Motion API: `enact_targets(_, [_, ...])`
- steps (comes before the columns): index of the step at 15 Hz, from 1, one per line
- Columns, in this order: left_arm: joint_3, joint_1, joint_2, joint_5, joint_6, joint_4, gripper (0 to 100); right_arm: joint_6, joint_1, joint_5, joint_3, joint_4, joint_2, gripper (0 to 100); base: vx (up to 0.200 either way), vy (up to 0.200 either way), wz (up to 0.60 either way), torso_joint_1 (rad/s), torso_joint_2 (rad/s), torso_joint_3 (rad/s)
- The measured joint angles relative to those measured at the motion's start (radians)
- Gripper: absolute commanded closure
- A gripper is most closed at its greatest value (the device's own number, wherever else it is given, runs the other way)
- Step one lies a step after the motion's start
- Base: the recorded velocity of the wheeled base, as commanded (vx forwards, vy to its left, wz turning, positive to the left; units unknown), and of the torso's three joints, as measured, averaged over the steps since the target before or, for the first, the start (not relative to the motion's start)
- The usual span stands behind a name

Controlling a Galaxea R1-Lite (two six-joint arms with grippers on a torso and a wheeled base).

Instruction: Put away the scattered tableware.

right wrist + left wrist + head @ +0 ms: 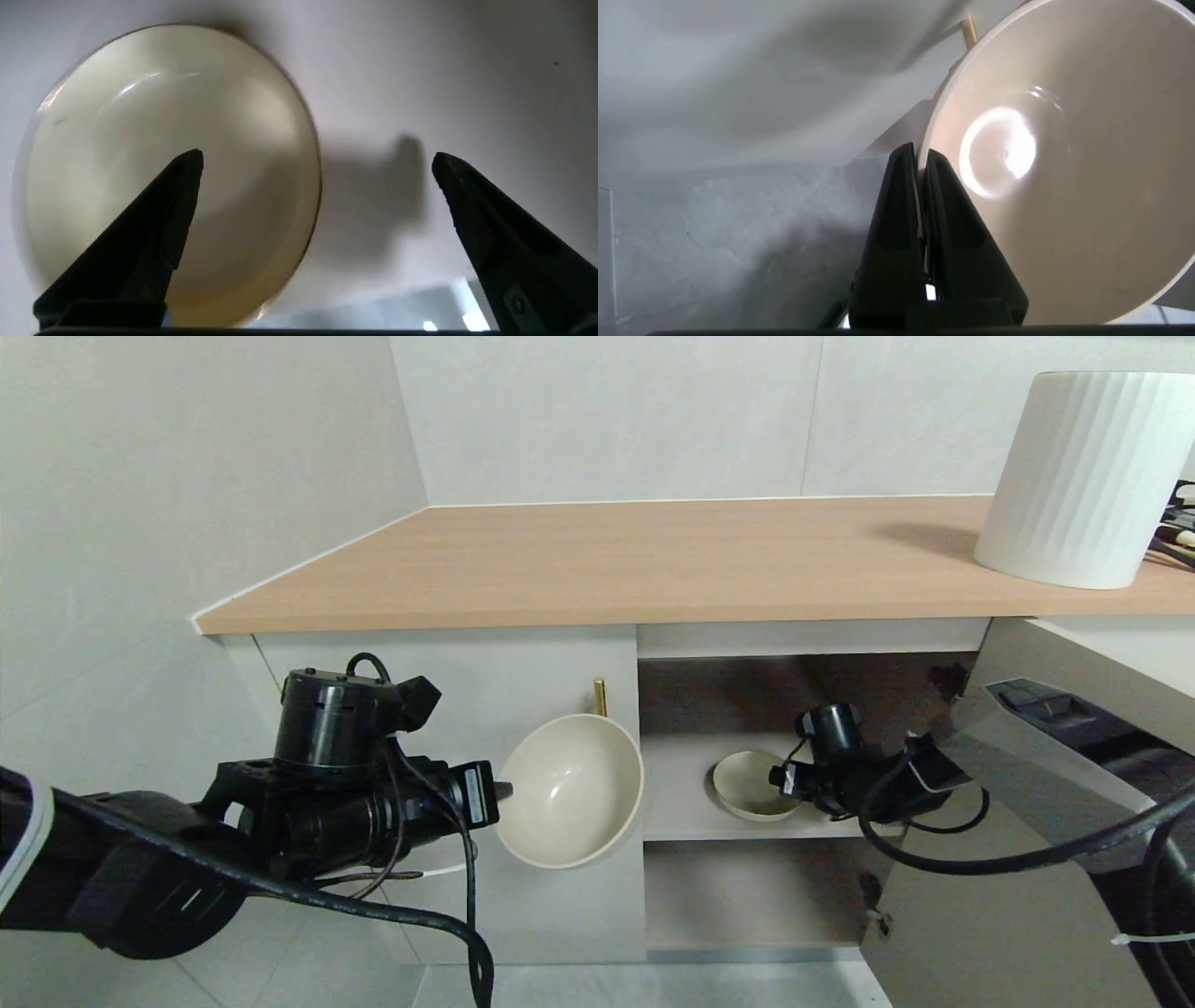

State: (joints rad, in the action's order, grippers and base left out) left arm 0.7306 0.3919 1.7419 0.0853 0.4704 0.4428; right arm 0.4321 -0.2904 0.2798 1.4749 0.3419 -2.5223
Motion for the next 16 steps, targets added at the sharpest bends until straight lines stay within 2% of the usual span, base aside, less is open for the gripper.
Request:
enact_targets(2, [0.005,0.016,0.026,-0.034,0.0,0.0,100,-0.004,-0.024,-0.055,-0.067,-0.001,0.063,0,0.0,0.0,0.0,0.0,0.0,0.0])
enact_targets(4, [0.008,0.031,0.052,-0.068,-0.006,-0.001,100,-0.018,-0.062,-0.152,-0.153,-0.017,0.146,0,0.0,0.0,0.0,0.0,0.0,0.0])
enact_targets(6, [0.009,0.049,0.084,-0.103,-0.025,-0.003,100,-0.036,-0.121,-0.269,-0.242,-0.076,0.256,0,0.0,0.0,0.0,0.0,0.0,0.0])
enact_targets(9, [0.009,0.081,0.144,-0.184,-0.031,-0.004,100,-0.049,-0.215,-0.391,-0.341,-0.161,0.433,0,0.0,0.0,0.0,0.0,0.0,0.0])
enact_targets(11, [0.008,0.102,0.181,-0.206,-0.043,-0.008,100,-0.057,-0.269,-0.439,-0.389,-0.193,0.534,0,0.0,0.0,0.0,0.0,0.0,0.0])
enact_targets(12, [0.004,0.112,0.195,-0.21,-0.06,-0.009,100,-0.071,-0.289,-0.446,-0.408,-0.198,0.571,0,0.0,0.0,0.0,0.0,0.0,0.0])
enact_targets(14, [-0.007,0.125,0.211,-0.212,-0.082,-0.012,100,-0.104,-0.338,-0.447,-0.448,-0.2,0.626,0,0.0,0.0,0.0,0.0,0.0,0.0])
enact_targets(16, [-0.011,0.129,0.217,-0.213,-0.087,-0.012,100,-0.142,-0.384,-0.437,-0.478,-0.2,0.651,0,0.0,0.0,0.0,0.0,0.0,0.0])
